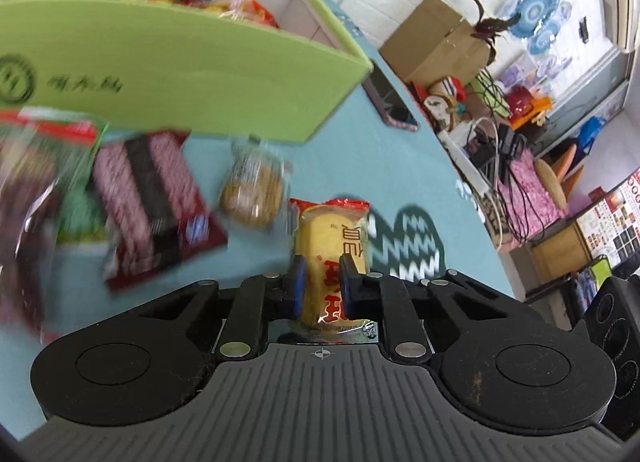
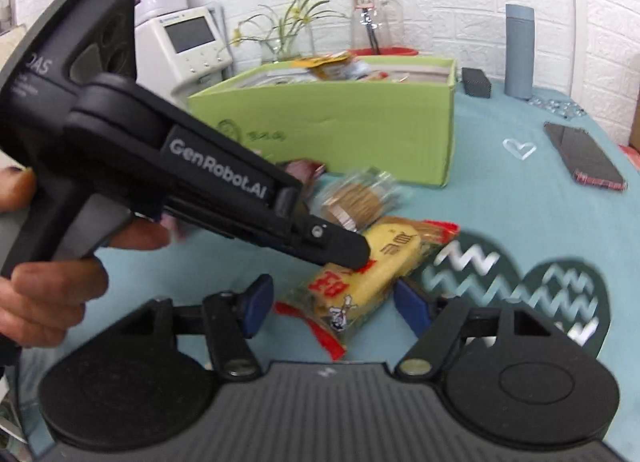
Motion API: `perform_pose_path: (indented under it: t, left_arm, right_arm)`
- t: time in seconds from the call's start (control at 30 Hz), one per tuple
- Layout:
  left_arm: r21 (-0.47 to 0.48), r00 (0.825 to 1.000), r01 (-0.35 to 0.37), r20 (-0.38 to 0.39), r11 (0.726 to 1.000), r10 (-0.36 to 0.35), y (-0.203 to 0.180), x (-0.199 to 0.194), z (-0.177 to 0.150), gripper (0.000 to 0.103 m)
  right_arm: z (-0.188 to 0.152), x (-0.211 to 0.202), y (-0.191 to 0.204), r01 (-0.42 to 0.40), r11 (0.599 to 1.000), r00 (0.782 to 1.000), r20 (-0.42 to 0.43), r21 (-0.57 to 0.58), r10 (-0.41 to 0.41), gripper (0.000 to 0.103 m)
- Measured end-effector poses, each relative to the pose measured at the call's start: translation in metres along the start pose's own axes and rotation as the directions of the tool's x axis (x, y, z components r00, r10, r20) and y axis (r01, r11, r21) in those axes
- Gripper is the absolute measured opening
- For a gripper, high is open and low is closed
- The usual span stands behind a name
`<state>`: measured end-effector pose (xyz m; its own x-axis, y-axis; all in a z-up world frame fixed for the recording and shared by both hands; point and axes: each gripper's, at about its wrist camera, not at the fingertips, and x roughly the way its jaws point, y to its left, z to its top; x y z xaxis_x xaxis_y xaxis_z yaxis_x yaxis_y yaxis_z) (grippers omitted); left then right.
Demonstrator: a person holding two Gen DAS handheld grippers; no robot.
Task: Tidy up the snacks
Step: 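Grasp the yellow cake bun in red wrapper with the left gripper, then lower the cake bun into the green box and release it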
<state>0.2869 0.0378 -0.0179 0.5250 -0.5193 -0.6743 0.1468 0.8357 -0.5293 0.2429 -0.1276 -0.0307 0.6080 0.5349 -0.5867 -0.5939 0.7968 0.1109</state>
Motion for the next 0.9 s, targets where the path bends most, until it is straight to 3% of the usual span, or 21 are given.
perform_pose_path:
  t: [0.13, 0.33, 0.5, 0.57, 0.63, 0.67, 0.7, 0.77, 0.9]
  left_arm:
    - [0.026, 0.999, -0.04, 0.018, 0.999, 0.039, -0.009, -0.025, -0.037, 0.0]
    - [0.06, 0.996, -0.068, 0.057, 0.996, 0.065, -0.013, -0.06, -0.085, 0.006]
    - [0.061, 0.991, -0.091, 0.101, 0.994, 0.085, -0.006, -0.073, -0.087, 0.031]
    - [0.051, 0.993, -0.075, 0.099, 0.996, 0.07, -0.002, -0.072, -0.086, 0.034]
    - [0.043, 0.997, -0.035, 0.063, 0.998, 0.032, 0.003, -0.064, -0.084, 0.03]
    - [0.036, 1.0, -0.013, 0.027, 0.999, 0.012, 0.004, -0.057, -0.084, 0.015]
    - [0.034, 0.999, 0.002, 0.033, 0.999, -0.003, 0.005, -0.054, -0.084, 0.013]
    - [0.046, 0.999, -0.016, 0.034, 0.999, 0.015, 0.002, -0.057, -0.082, 0.011]
    - [0.038, 0.997, 0.016, 0.077, 0.999, -0.019, 0.0, -0.065, -0.051, 0.004]
  right_arm:
    - [-0.022, -0.017, 0.035, 0.016, 1.0, 1.0, 0.001, -0.026, -0.016, 0.081]
    - [-0.041, -0.04, 0.067, -0.042, 0.999, 0.999, 0.004, -0.02, 0.042, 0.084]
    - [-0.04, -0.049, 0.071, 0.004, 1.0, 1.0, 0.031, -0.023, -0.004, 0.088]
    - [-0.041, -0.043, 0.067, 0.008, 1.0, 1.0, 0.021, -0.007, -0.007, 0.088]
    - [-0.042, -0.034, 0.065, -0.003, 1.0, 1.0, 0.001, 0.003, 0.003, 0.084]
    - [-0.041, -0.033, 0.068, 0.007, 1.0, 1.0, 0.014, -0.018, -0.006, 0.079]
    - [-0.04, -0.031, 0.072, 0.046, 0.998, 0.999, 0.009, -0.047, -0.045, 0.074]
    - [-0.035, -0.032, 0.071, 0.049, 0.997, 0.999, 0.013, -0.059, -0.048, 0.07]
    - [-0.004, -0.036, 0.055, 0.042, 0.997, 0.996, 0.083, -0.06, -0.037, 0.069]
